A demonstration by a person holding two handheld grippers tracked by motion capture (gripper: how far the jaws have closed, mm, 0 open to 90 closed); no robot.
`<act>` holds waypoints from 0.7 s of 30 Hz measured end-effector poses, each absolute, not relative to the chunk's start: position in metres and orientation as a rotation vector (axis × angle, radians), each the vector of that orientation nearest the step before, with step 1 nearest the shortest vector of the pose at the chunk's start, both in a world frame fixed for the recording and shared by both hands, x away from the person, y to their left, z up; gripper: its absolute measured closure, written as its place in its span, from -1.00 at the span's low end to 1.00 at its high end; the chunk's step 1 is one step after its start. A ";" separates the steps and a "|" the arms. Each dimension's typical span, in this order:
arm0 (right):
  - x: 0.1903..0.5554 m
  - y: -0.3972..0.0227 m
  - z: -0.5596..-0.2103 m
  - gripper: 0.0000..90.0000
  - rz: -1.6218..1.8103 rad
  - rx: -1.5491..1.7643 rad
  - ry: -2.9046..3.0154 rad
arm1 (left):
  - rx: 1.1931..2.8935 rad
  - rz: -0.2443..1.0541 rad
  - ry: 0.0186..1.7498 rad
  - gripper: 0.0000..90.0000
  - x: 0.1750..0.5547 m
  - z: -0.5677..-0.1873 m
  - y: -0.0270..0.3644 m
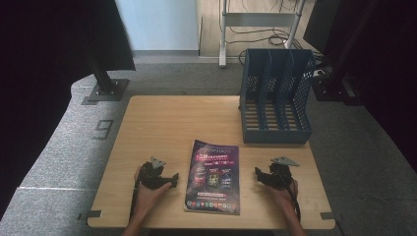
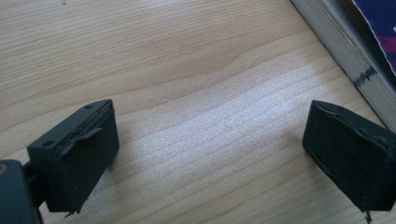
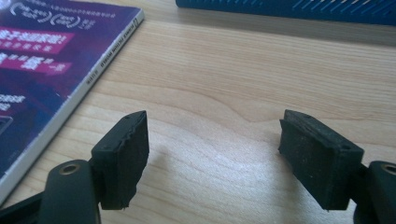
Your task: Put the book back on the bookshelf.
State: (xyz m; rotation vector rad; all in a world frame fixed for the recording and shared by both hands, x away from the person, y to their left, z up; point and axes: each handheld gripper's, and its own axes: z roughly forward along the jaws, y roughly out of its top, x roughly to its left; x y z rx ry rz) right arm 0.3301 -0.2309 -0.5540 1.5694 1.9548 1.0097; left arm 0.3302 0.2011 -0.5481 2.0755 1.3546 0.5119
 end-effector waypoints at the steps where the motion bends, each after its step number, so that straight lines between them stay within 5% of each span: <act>1: 0.330 -0.231 -0.554 -0.49 1.012 1.568 1.958 | 2.075 0.512 1.355 -0.92 0.330 -0.548 0.201; 21: 0.332 -0.226 -0.554 -0.51 0.918 1.518 1.980 | 2.076 0.511 1.358 -0.95 0.331 -0.548 0.201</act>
